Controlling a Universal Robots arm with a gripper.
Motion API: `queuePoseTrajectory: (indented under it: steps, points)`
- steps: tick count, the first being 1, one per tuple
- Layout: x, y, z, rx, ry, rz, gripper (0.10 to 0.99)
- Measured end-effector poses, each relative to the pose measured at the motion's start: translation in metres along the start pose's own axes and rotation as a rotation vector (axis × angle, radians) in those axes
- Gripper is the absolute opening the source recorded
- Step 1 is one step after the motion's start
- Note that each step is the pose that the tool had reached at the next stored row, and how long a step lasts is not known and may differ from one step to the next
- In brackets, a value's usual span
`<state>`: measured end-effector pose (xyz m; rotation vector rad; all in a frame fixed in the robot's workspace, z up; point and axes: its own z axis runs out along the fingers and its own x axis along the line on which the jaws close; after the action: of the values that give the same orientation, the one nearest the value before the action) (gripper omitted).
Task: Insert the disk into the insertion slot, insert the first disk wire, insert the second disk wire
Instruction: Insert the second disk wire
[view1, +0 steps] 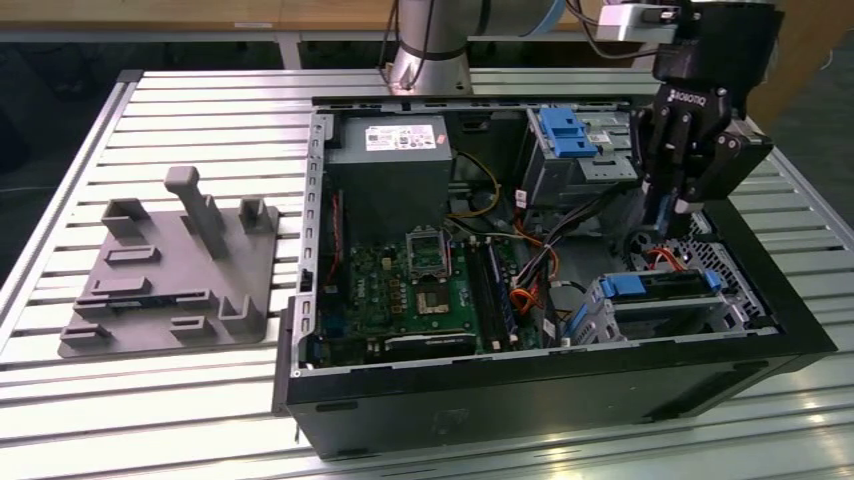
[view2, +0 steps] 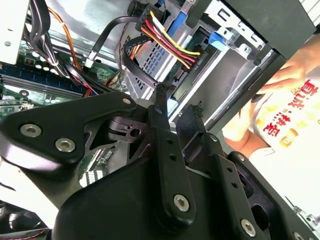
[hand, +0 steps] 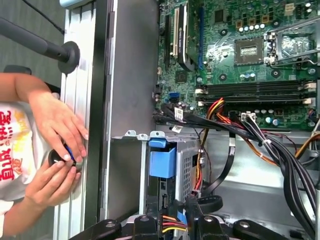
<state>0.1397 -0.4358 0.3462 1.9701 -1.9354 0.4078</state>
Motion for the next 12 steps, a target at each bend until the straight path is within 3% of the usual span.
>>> queuePoseTrajectory:
  steps: [6,12]
  points:
    - [-0.0019,0.0012,0.0031,0.003,0.0016,-0.008,0.357]
    - [-0.0027,0.0013,0.0047,-0.005,0.0123,-0.011,0.357]
